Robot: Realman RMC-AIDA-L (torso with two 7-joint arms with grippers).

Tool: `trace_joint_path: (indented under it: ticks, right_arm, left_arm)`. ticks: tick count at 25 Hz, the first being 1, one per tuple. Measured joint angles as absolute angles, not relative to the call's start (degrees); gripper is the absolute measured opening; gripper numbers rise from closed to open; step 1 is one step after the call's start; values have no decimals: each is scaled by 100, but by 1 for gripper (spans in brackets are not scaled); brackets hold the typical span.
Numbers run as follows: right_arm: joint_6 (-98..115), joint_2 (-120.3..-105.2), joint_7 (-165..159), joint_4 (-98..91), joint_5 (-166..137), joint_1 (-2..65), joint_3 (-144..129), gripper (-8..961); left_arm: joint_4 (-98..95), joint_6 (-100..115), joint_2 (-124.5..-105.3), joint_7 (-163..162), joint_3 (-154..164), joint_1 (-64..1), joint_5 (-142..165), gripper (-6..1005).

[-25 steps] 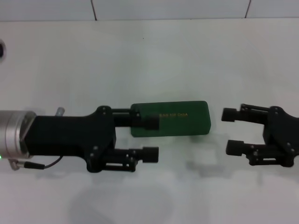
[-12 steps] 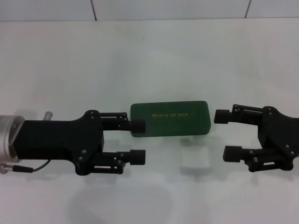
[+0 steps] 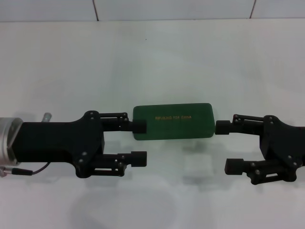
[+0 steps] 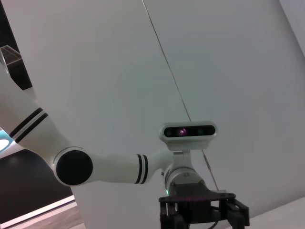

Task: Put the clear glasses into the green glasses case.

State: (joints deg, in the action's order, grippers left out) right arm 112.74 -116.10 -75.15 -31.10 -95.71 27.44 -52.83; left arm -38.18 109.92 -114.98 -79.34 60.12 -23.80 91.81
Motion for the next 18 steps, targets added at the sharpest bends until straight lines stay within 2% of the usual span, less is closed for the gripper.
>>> trace_joint_path:
  ticks: [18]
  right_arm:
    - [11250,-11618,-7306,-2919,-9394,2674,-5280,832]
  left_arm:
    - [-3796,11001,-11495,-7963,6002,-2326,9183,690]
